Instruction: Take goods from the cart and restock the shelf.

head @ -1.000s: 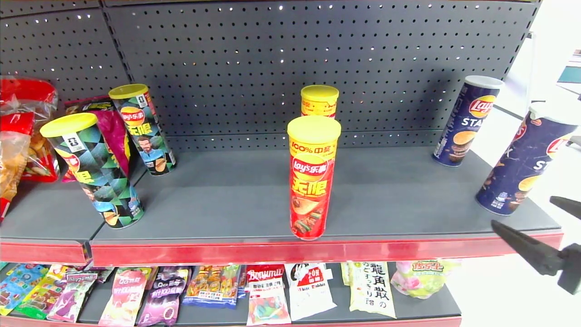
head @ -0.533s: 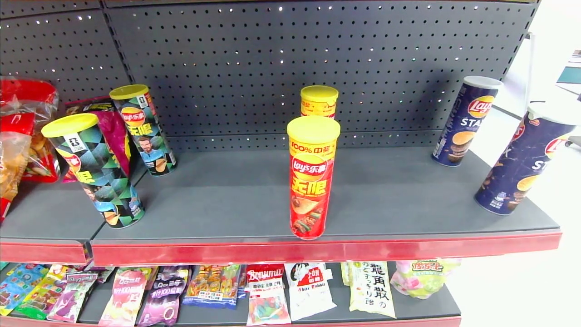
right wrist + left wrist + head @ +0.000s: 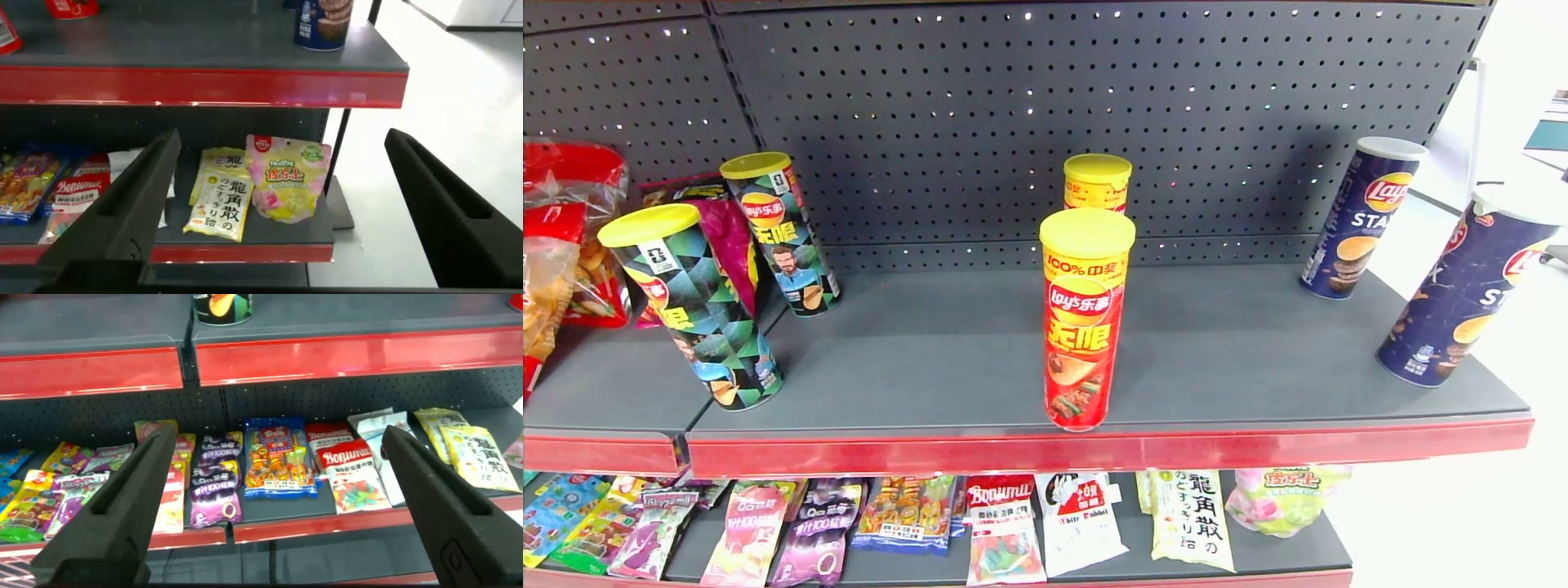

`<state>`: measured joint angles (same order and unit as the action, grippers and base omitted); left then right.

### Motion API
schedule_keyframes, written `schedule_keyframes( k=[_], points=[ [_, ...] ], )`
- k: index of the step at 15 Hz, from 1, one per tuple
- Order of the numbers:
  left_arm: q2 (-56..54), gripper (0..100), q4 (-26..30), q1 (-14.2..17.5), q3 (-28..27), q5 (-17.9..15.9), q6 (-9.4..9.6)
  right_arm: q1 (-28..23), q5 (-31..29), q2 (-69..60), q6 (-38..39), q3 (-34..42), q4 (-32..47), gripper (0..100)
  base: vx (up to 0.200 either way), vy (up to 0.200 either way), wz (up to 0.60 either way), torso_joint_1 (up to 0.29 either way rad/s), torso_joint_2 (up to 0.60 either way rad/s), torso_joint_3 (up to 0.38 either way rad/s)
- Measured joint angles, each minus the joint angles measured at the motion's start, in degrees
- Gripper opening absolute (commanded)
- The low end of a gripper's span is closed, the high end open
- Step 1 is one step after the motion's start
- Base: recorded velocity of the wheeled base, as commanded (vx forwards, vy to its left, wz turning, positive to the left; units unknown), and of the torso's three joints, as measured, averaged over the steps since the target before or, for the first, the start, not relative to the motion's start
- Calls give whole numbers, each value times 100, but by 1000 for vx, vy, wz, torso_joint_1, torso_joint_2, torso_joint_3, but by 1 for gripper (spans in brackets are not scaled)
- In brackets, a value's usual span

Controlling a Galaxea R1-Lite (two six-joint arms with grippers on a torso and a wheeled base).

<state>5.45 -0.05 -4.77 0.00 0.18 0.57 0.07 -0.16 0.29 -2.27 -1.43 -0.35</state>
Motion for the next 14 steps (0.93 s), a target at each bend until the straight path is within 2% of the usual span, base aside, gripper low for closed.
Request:
schedule_keyframes(
  k=[3, 6, 7, 14],
  points=[
    [0, 100, 0, 2, 0, 129, 2, 0, -273, -27, 695, 0, 13, 100, 0, 0, 0, 0, 0, 0],
    [0, 100, -2, 2, 0, 140, 5, 0, -241, -34, 372, 99, -57, 100, 0, 0, 0, 0, 0, 0],
    [0, 100, -2, 2, 0, 140, 2, 0, 6, -32, 158, 118, 28, 100, 0, 0, 0, 0, 0, 0],
    [0, 100, -2, 0, 0, 138, 2, 11, 48, -32, 165, 143, 33, 100, 0, 0, 0, 0, 0, 0]
  ],
)
